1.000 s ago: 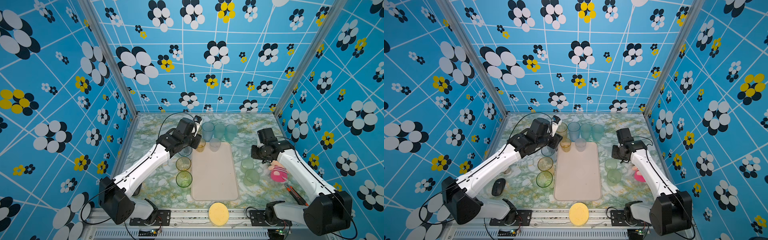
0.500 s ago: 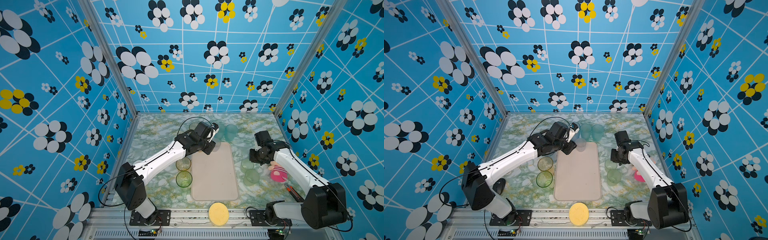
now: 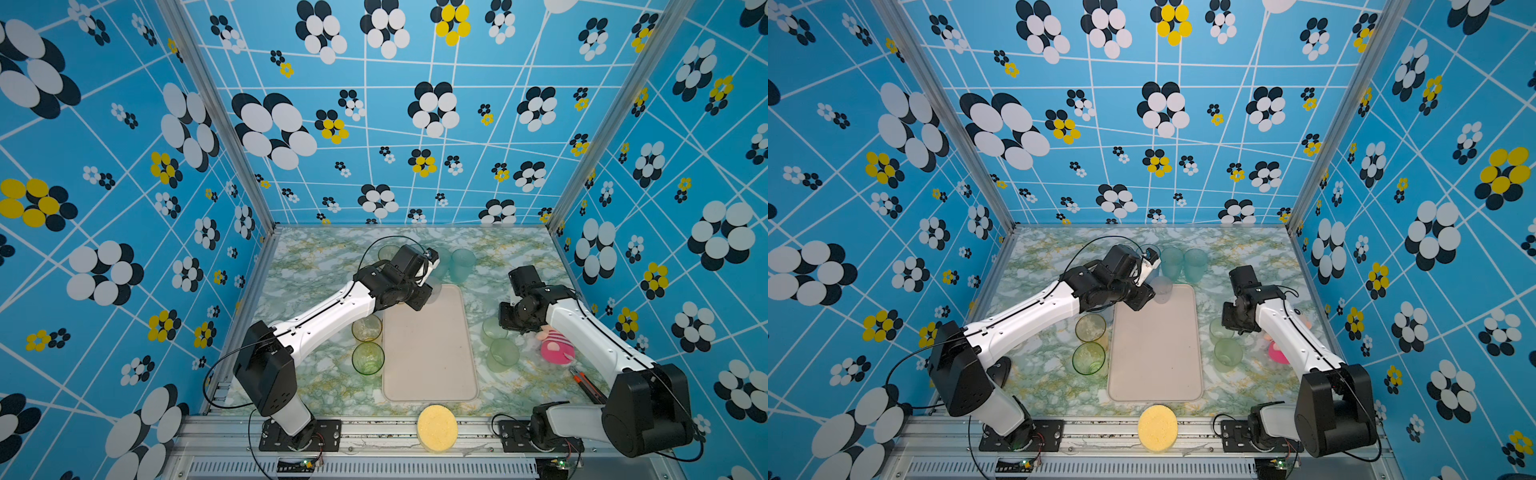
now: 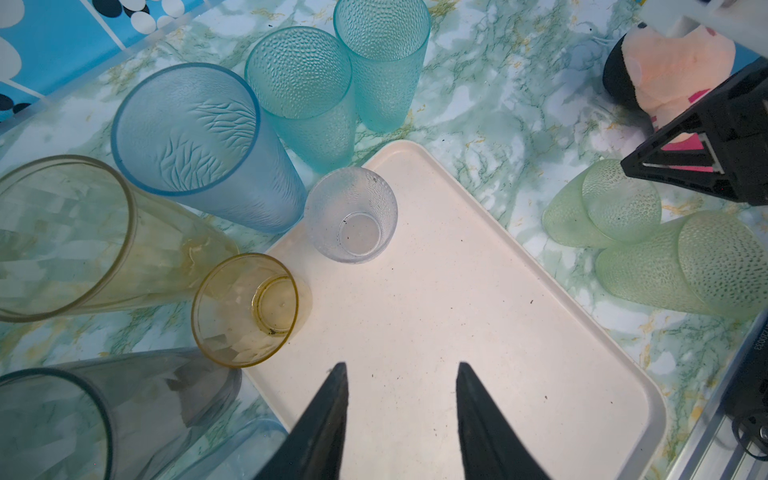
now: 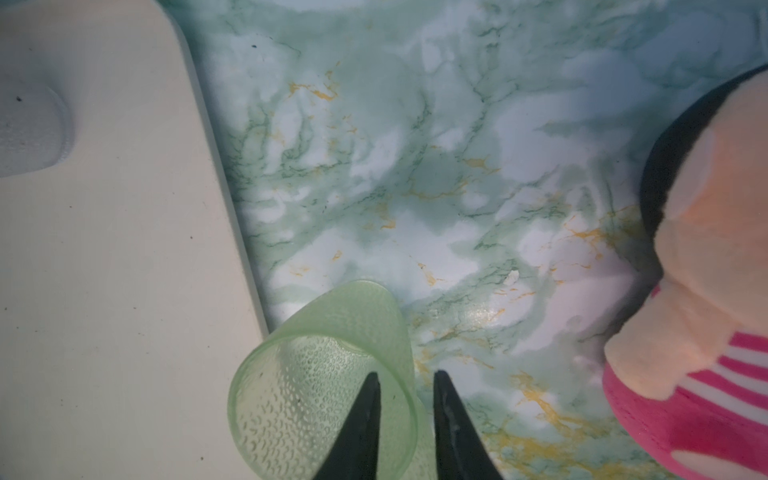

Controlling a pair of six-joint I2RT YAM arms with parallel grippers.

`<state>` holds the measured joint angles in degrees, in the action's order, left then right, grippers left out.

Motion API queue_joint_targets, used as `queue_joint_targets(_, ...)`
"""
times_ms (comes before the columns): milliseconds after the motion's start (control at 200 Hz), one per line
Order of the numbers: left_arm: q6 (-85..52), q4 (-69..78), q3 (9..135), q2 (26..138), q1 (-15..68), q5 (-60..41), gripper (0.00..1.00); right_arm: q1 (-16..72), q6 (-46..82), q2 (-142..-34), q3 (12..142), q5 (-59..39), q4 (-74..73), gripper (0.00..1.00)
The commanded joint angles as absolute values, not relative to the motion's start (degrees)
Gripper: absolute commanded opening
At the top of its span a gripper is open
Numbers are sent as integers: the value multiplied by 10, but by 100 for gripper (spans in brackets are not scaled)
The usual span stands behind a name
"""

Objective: Place the glasses into the tray
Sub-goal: 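Close the right gripper on the rim of the light green textured cup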

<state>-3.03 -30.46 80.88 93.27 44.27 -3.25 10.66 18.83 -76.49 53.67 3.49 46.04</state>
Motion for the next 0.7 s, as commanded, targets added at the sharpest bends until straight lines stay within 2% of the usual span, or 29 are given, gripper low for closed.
queue_joint_targets(0,-32,-312,827,939,442,-40,44,100,198,-766,527,29,462,25)
queue_joint_targets(695,-29,-315,823,945,437,-36,44,98,198,-782,516,12,447,17)
